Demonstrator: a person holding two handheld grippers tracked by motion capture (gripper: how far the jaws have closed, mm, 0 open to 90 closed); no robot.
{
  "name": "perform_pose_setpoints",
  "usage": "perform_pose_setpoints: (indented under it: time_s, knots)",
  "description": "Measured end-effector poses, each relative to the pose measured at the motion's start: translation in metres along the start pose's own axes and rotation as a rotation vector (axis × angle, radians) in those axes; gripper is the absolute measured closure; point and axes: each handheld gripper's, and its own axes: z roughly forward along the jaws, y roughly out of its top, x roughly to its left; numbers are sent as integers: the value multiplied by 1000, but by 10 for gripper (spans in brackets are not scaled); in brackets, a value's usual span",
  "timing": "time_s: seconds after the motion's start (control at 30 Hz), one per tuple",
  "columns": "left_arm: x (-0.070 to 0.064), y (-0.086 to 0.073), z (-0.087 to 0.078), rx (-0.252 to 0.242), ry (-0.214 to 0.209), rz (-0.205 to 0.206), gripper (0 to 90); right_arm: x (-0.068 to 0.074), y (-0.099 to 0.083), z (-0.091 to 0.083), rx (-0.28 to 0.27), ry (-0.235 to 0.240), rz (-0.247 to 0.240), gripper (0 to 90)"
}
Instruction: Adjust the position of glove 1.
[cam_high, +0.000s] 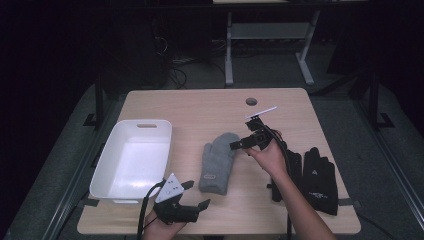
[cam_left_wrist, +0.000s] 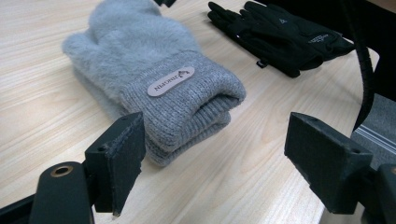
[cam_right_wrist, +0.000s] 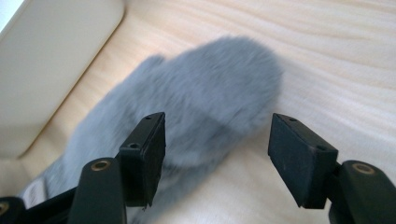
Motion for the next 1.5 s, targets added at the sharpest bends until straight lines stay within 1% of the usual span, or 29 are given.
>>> perform_pose_setpoints:
  time_s: [0.1, 0.17, 0.2, 0.23, 0.27, 0.33, 0.37, 0.43, 0.47, 0.5, 0.53, 0.63, 0.77, 0.8, 0.83, 0.9, 0.97, 1.0, 1.07, 1.1, 1.2, 1.27, 1.3, 1.33, 1.37, 1.4, 1.43, 1.47, 1.5]
  knots:
    - [0, 0, 0, 1, -2, 1, 205, -6, 3, 7, -9, 17, 34, 348]
    - [-1, 1, 0, 6, 4, 13, 205, -10, 5, 13, -8, 18, 62, 348]
    - [-2, 1, 0, 3, 3, 16, 205, -14, 5, 18, -6, 7, 91, 346]
    - [-2, 1, 0, 3, 3, 16, 205, -17, 5, 21, -8, 12, 103, 346]
    - [-2, 1, 0, 2, 3, 17, 205, -17, 5, 21, -8, 12, 103, 346]
    - [-2, 1, 0, 8, 1, 18, 205, -22, 5, 27, 2, 40, 148, 341]
    - [-2, 1, 0, 9, -1, 15, 205, -25, 4, 33, 0, 62, 170, 342]
    - [-2, 1, 1, 9, -2, 15, 205, -26, 4, 35, 0, 70, 173, 342]
    - [-2, 1, 1, 9, 0, 17, 205, -26, 4, 38, 2, 63, 175, 348]
    - [-2, 1, 1, 10, 3, 20, 205, -26, 4, 39, 1, 47, 165, 355]
    - [-2, 1, 1, 12, 3, 21, 205, -26, 4, 41, 2, 43, 162, 358]
    - [-2, 1, 1, 12, 1, 19, 205, -26, 4, 48, 13, 53, 173, 370]
    - [-3, 1, 2, 12, -1, 12, 205, -25, 2, 53, 23, 42, 167, 418]
    - [-3, 1, 2, 11, -1, 13, 205, -25, 1, 54, 21, 49, 178, 465]
    - [-2, 1, 2, 15, -1, 23, 205, -25, 0, 56, 22, 52, 179, 487]
    - [-2, 0, 2, 13, -6, 23, 205, -24, 0, 57, 16, 63, 182, 536]
    - [-1, 0, 3, 20, -9, 25, 205, -22, 0, 57, 9, 95, 182, 622]
    - [-1, 0, 3, 20, -9, 25, 205, -20, 0, 57, 9, 86, 164, 665]
    - [0, 0, 4, 22, -11, 26, 206, -18, 1, 56, 6, 89, 154, 729]
    - [0, 0, 4, 22, -13, 22, 206, -18, 1, 56, 6, 89, 154, 729]
    - [0, 0, 4, 22, -14, 11, 207, -18, 1, 52, -11, 100, 120, 765]
    - [2, 0, 4, 19, -20, 5, 213, -17, 1, 45, -25, 125, 112, 773]
    - [2, 0, 4, 19, -22, 0, 213, -17, 1, 45, -25, 125, 112, 773]
    - [3, 1, 4, 18, -26, -7, 214, -16, 1, 38, -36, 140, 102, 776]
    - [3, 1, 4, 17, -29, -14, 214, -16, 1, 38, -36, 140, 102, 776]
    - [3, 1, 4, 16, -34, -22, 214, -14, 0, 30, -57, 152, 94, 777]
    - [3, 2, 4, 15, -35, -25, 214, -14, 0, 30, -57, 152, 94, 777]
    - [3, 3, 5, 6, -40, -39, 214, -13, -3, 21, -73, 161, 75, 776]
    - [3, 3, 5, 6, -40, -39, 214, -13, -3, 21, -73, 161, 75, 776]
